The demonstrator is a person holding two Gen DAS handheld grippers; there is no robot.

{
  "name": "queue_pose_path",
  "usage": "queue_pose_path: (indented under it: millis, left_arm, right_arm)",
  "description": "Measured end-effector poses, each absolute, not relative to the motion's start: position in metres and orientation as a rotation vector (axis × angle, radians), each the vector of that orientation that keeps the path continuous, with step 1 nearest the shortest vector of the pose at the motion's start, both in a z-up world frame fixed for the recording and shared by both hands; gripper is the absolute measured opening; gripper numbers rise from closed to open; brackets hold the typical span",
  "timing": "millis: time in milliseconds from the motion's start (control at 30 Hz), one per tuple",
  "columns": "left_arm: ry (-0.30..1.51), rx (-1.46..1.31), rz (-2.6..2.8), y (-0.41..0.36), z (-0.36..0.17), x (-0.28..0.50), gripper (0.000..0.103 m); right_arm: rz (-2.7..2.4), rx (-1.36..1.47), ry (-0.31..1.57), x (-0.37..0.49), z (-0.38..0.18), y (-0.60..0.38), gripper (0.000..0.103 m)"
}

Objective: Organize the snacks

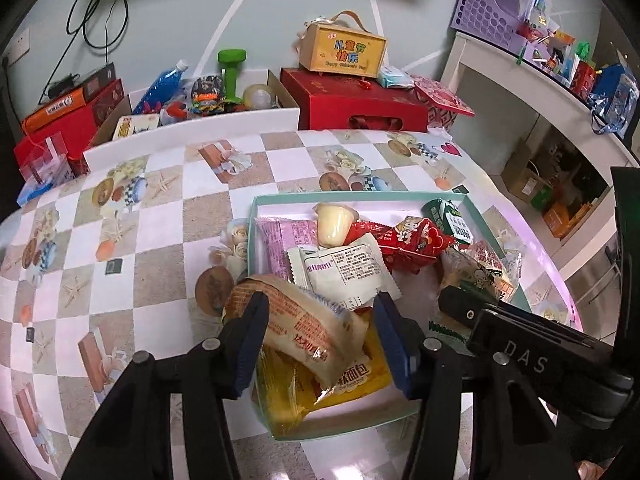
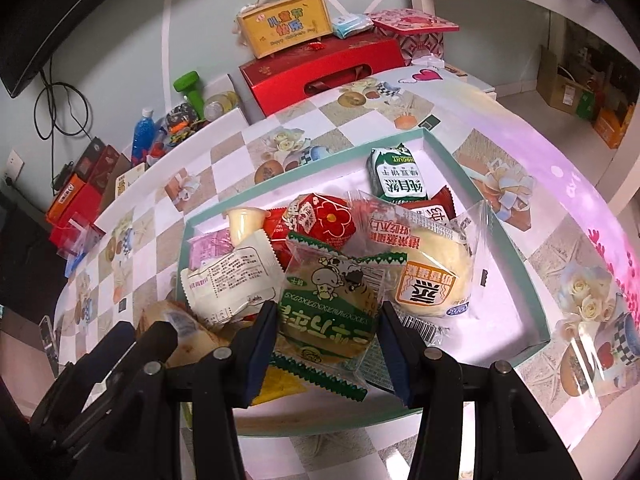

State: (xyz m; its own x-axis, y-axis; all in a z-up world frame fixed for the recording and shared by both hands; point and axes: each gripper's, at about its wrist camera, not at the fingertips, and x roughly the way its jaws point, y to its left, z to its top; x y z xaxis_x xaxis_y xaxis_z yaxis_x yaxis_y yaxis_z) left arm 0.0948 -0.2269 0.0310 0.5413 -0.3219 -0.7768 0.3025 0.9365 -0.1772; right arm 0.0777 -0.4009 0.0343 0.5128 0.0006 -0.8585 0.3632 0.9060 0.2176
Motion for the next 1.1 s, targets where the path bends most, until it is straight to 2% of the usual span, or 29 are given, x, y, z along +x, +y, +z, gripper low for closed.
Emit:
queue_pose_path:
  millis: [300, 367, 433, 500, 600, 667, 700, 733, 767, 1100]
  left_arm:
    - [0.915, -0.164, -0.347, -0.189, 0.042, 0.100, 0.057]
    - [0.919, -0.191, -0.316, -0.177, 0.042, 0.102, 0.063]
    - [0.928, -0.216, -0.265, -0.163, 0.041, 0.103, 0.070]
    - [0.935, -0.228, -0.217, -0.152, 0.039, 0.104, 0.073]
    - [0.953, -0.212, -0.121, -0.138, 0.034, 0.104, 0.084]
    - [0.962, -0.172, -0.063, -0.131, 0.031, 0.103, 0.086]
    - [0.963, -0.148, -0.034, -0.129, 0.030, 0.102, 0.091]
    - [0.956, -0.128, -0.004, -0.126, 0.029, 0.101, 0.101]
    - [0.946, -0.110, 0.030, -0.124, 0.029, 0.099, 0.103]
    - [0.951, -0.016, 0.144, -0.118, 0.028, 0.082, 0.103]
  right_arm:
    - [-0.203, 0.395, 1.054, 0.083, 0.026, -0.396, 0.054]
    - [-0.194, 0.404, 1.055, 0.084, 0.025, -0.395, 0.058]
    - [-0.188, 0.412, 1.052, 0.084, 0.025, -0.395, 0.074]
    - [-0.193, 0.411, 1.053, 0.083, 0.025, -0.394, 0.075]
    - [-0.192, 0.412, 1.047, 0.082, 0.027, -0.394, 0.075]
    - [-0.187, 0.402, 1.041, 0.081, 0.029, -0.390, 0.076]
    - [-0.181, 0.394, 1.037, 0.081, 0.030, -0.388, 0.082]
    - [-0.171, 0.390, 1.032, 0.080, 0.031, -0.386, 0.094]
    - [-0.159, 0.388, 1.022, 0.080, 0.032, -0.383, 0.102]
    - [-0.127, 0.321, 1.013, 0.073, 0.037, -0.362, 0.103]
